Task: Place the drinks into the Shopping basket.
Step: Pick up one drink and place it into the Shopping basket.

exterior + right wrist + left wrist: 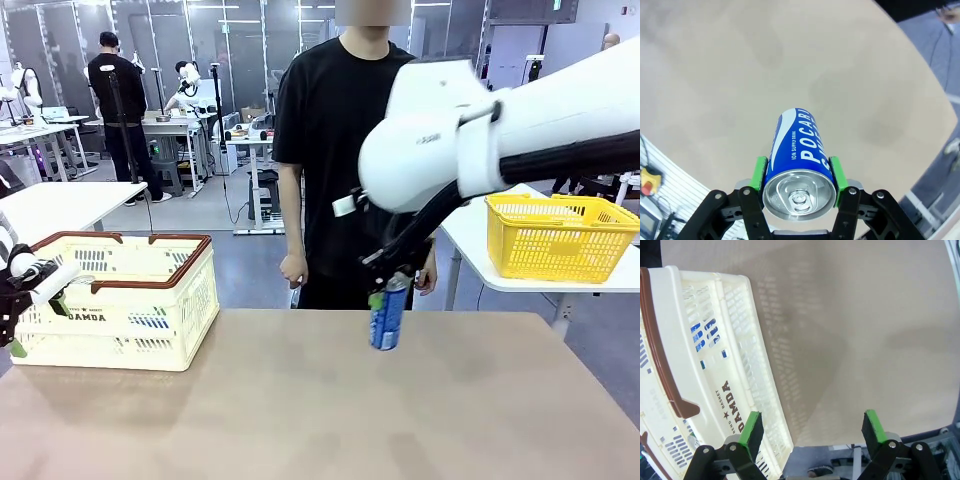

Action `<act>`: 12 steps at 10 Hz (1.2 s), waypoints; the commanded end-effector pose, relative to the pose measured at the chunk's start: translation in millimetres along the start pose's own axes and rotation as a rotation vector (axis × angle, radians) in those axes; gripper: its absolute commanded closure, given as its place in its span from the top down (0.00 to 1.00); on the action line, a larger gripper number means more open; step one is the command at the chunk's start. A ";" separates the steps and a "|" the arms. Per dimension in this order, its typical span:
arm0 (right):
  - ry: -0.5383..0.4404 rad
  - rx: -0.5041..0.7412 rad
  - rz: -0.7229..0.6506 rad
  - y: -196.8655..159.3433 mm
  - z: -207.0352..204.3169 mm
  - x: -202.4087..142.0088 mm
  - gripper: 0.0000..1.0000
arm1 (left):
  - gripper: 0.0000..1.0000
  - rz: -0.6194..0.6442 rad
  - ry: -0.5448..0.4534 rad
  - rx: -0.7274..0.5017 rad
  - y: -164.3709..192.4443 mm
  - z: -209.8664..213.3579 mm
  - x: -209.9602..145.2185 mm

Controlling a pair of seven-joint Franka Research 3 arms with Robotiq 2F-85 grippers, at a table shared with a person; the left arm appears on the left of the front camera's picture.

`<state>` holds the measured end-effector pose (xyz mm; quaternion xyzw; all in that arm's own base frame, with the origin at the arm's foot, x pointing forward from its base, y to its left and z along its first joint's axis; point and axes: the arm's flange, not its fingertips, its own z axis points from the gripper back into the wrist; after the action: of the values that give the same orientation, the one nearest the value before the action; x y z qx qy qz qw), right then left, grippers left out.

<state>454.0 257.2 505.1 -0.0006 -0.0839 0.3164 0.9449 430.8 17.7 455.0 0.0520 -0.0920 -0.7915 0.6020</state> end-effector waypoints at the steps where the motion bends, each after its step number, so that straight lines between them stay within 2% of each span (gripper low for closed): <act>1: -0.009 -0.011 0.103 17.5 -16.7 20.0 0.23 | 1.00 0.005 0.004 0.000 -3.6 -0.1 1.2; 5: -0.033 0.034 0.240 47.4 -51.9 56.9 0.23 | 1.00 0.005 0.004 0.000 -3.6 -0.1 1.2; 12: 0.039 0.046 0.302 58.3 -105.7 83.5 0.23 | 1.00 0.005 0.004 0.000 -3.6 -0.1 1.2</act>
<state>493.3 355.7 410.3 0.0114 -0.0541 0.4467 0.8930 430.7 17.7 454.9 0.0519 -0.0919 -0.7915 0.6020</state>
